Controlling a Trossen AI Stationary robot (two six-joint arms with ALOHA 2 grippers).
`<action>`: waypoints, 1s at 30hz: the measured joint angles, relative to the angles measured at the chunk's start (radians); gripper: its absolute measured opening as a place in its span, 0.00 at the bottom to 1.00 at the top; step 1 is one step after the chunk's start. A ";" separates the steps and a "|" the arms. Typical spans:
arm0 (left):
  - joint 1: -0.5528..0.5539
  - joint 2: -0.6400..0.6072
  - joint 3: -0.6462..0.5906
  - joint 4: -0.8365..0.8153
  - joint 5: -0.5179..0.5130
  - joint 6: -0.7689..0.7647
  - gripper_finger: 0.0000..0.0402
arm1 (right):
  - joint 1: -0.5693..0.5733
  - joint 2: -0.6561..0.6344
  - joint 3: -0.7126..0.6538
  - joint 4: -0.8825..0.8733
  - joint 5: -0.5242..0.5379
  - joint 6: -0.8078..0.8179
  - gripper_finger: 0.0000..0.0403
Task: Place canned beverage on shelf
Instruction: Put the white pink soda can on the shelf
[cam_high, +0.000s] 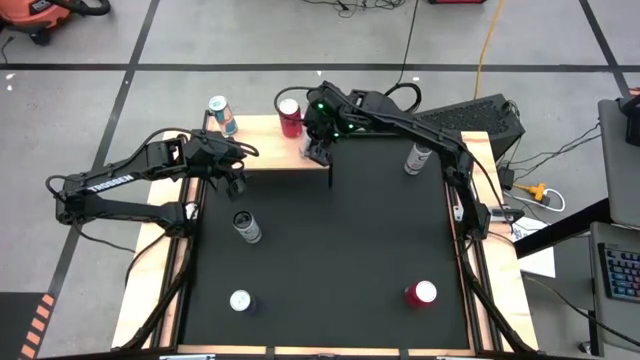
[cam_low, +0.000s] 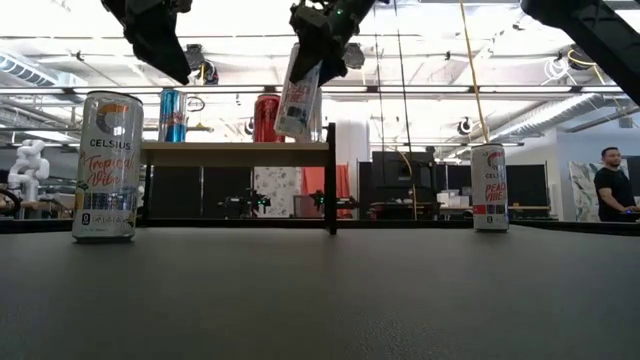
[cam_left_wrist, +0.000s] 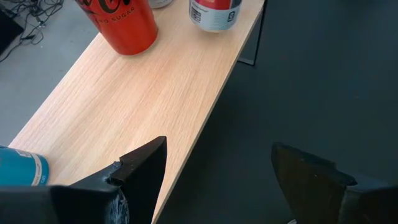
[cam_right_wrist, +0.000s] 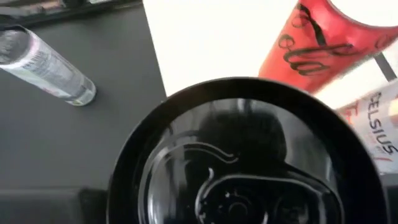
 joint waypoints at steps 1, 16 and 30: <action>0.000 0.000 0.000 0.000 0.000 0.000 0.73 | 0.000 0.002 0.000 -0.006 0.004 -0.001 0.60; 0.000 0.000 0.000 -0.002 0.000 0.000 0.73 | 0.000 0.019 0.000 0.028 0.004 -0.031 0.61; 0.000 0.000 0.000 -0.002 0.000 0.001 0.73 | 0.000 0.022 0.000 -0.002 0.004 -0.069 0.61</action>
